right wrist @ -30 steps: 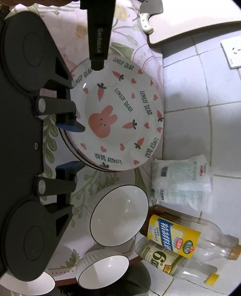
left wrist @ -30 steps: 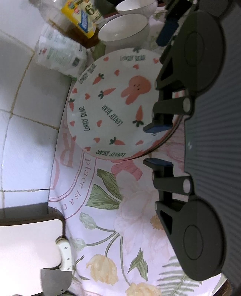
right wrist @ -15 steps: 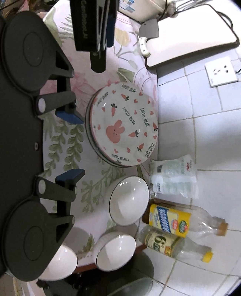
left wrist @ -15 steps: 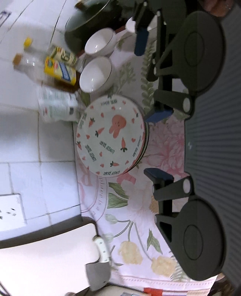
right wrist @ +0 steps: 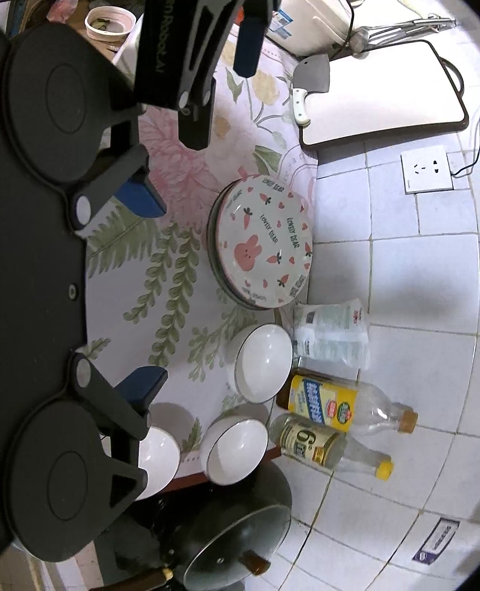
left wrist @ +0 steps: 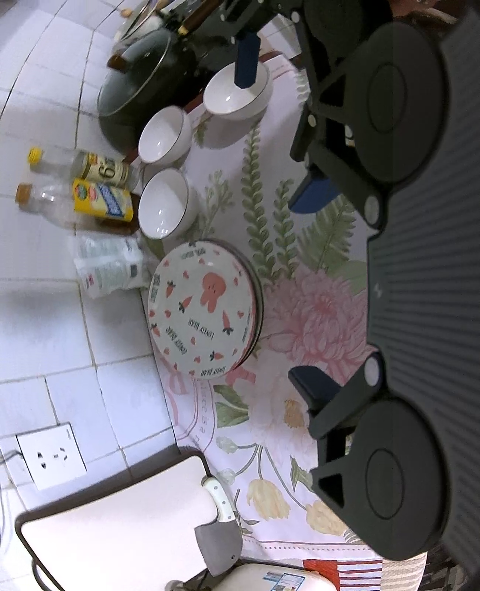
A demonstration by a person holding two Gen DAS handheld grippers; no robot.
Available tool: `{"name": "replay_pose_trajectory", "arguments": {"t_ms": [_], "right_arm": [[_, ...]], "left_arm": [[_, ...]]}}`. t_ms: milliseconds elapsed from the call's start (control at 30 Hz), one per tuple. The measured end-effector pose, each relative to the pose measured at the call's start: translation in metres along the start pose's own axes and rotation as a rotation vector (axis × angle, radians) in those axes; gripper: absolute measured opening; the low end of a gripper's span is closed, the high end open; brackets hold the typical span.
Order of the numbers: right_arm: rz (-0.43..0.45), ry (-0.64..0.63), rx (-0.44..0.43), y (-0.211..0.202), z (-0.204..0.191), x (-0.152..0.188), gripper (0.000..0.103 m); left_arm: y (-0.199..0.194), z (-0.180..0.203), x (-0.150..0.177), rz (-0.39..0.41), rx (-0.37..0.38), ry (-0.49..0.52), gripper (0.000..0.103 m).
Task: Organize plates and bowls
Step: 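Move both grippers toward the white ribbed bowls beside the stove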
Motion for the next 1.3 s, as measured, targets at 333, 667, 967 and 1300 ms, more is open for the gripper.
{"name": "replay_pose_trajectory", "arguments": {"t_ms": [333, 667, 967, 1300], "right_arm": [[0.012, -0.023, 0.071, -0.025, 0.031, 0.032, 0.091], [0.057, -0.043, 0.141, -0.012, 0.077, 0.072, 0.092], [0.177, 0.002, 0.129, 0.023, 0.129, 0.121, 0.092], [0.213, 0.102, 0.044, 0.085, 0.166, 0.167, 0.092]], "left_arm": [[0.005, 0.04, 0.009, -0.029, 0.038, 0.057, 0.093], [0.039, 0.097, 0.0, -0.045, 0.106, 0.087, 0.093], [0.076, 0.14, -0.003, -0.006, 0.245, 0.024, 0.093], [0.14, 0.185, 0.001, -0.02, 0.374, -0.044, 0.087]]}}
Point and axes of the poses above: each gripper's, at about its wrist camera, not at the fingertips, and y roughly the way its jaws point, z to its right, x to its underside, the point moved 5 cm from there along y, roughly the way its jaws point, and after that the axes turned 6 degrees about -y, right-handed, at the moved point
